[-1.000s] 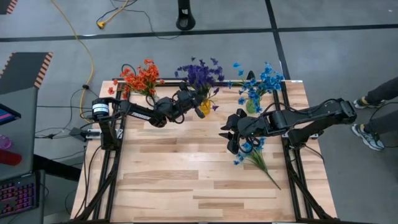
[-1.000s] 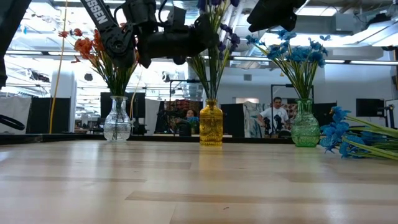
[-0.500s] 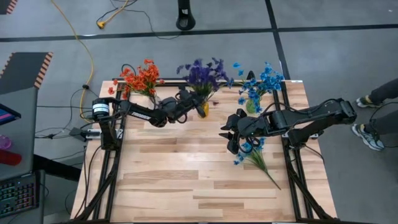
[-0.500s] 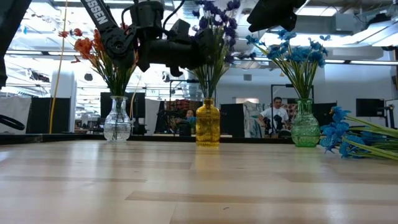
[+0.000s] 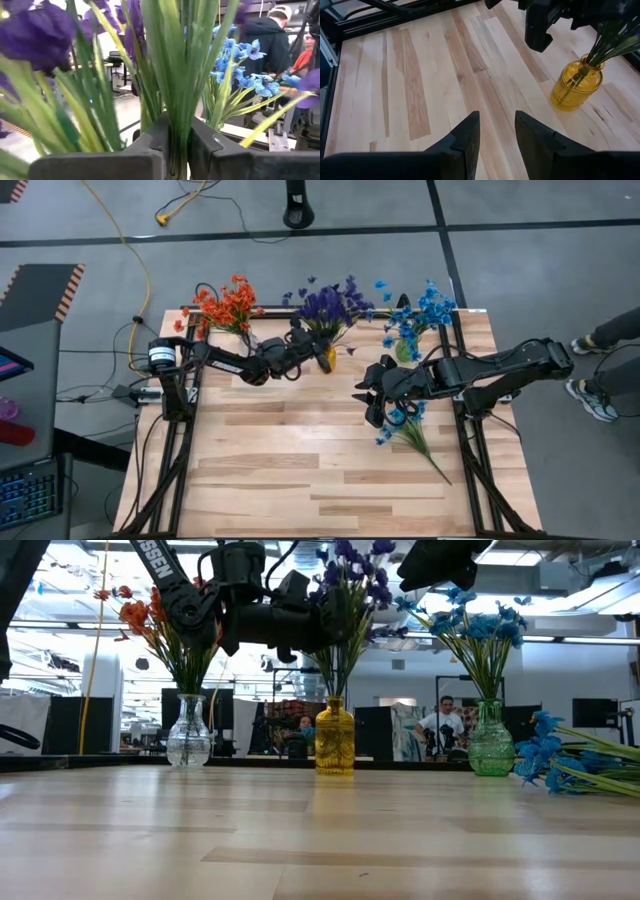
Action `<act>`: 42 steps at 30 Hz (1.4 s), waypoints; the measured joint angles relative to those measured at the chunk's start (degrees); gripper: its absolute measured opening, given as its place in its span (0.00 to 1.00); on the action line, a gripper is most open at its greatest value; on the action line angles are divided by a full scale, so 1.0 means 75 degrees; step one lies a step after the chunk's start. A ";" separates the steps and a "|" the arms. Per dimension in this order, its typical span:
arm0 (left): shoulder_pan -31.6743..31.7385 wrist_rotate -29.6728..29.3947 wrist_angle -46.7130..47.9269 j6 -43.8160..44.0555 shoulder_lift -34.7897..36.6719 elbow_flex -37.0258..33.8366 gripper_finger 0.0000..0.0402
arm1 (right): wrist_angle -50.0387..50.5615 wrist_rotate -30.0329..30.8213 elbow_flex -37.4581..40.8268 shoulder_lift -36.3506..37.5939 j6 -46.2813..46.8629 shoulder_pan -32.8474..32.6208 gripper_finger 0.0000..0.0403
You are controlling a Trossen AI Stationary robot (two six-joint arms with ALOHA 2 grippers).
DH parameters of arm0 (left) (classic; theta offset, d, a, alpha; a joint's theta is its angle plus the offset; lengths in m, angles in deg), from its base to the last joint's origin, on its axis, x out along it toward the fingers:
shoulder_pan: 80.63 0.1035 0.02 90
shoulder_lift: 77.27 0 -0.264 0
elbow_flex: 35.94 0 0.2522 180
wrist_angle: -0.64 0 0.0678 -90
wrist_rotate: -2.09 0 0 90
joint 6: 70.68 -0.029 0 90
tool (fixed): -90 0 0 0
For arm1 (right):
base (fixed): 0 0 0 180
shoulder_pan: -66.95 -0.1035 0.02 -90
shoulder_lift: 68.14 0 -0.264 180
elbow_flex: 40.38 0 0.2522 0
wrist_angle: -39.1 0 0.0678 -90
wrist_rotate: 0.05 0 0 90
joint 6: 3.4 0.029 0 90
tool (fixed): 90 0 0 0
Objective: Sort flowers into vase by color
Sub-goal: Put the purple flower into the orange vase
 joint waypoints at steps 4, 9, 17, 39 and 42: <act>-0.0080 -0.0055 0.0000 -0.0232 0.0000 0.0000 0.18 | 0.0000 -0.0003 0.0000 0.0000 0.0017 0.0000 0.37; -0.0164 -0.0312 0.0130 -0.0257 0.0000 0.0002 0.34 | 0.0000 -0.0005 0.0000 0.0000 0.0025 0.0000 0.37; -0.0320 -0.0659 0.1343 -0.0265 0.0557 0.0001 0.51 | 0.0000 -0.0026 0.0000 0.0000 0.0035 -0.0003 0.37; -0.0354 -0.0259 0.3284 -0.0625 0.1861 0.0003 0.55 | -0.0020 -0.0023 0.0000 0.0000 0.0026 -0.0003 0.37; -0.0354 -0.0422 0.3909 -0.0804 0.2090 0.0003 0.56 | -0.0020 -0.0023 0.0000 0.0000 0.0078 -0.0003 0.37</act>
